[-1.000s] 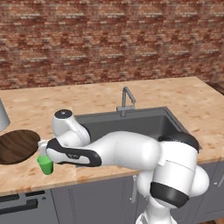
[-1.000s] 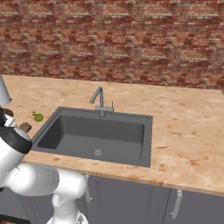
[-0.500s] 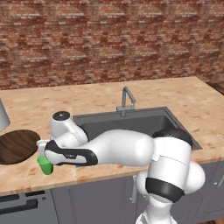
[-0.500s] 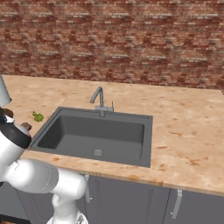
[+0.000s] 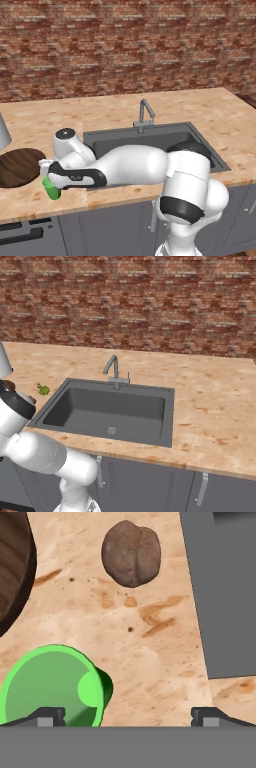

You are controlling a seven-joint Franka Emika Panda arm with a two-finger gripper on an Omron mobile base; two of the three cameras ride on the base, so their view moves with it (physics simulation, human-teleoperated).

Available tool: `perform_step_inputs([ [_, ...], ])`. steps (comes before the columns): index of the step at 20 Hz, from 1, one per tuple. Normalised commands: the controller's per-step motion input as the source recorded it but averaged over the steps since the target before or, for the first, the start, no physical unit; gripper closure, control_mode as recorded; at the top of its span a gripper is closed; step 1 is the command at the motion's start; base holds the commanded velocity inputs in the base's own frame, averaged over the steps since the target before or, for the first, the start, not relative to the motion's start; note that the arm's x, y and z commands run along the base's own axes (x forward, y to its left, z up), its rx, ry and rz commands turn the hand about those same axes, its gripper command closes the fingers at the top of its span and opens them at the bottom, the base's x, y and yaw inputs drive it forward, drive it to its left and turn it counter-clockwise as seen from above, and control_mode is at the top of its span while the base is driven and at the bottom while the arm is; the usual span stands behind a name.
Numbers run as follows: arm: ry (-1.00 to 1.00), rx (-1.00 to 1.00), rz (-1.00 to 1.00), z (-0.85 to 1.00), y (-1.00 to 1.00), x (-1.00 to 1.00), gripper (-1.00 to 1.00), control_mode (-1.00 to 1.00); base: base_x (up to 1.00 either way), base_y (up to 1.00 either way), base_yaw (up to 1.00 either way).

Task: Remove the broccoli and potato from the sink. Then move the bowl and cup from the counter to the sink for washing.

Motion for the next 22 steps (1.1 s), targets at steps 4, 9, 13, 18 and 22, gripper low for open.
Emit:
perform_step_inputs([
  [4,0.02,0.00,-0.03,-0.08,0.09,0.06,-1.00,-1.00,0.00,0.00,0.00],
  [9,0.06,0.00,-0.04,-0.11,0.07,0.02,-1.00,-1.00,0.00,0.00,0.00],
  [13,0.08,0.00,-0.04,-0.10,0.07,0.02,-1.00,-1.00,0.00,0.00,0.00],
  [18,0.06,0.00,-0.02,-0.06,0.05,0.03,-1.00,-1.00,0.00,0.00,0.00],
  [22,0.05,0.00,-0.03,-0.08,0.05,0.03,-1.00,-1.00,0.00,0.00,0.00],
])
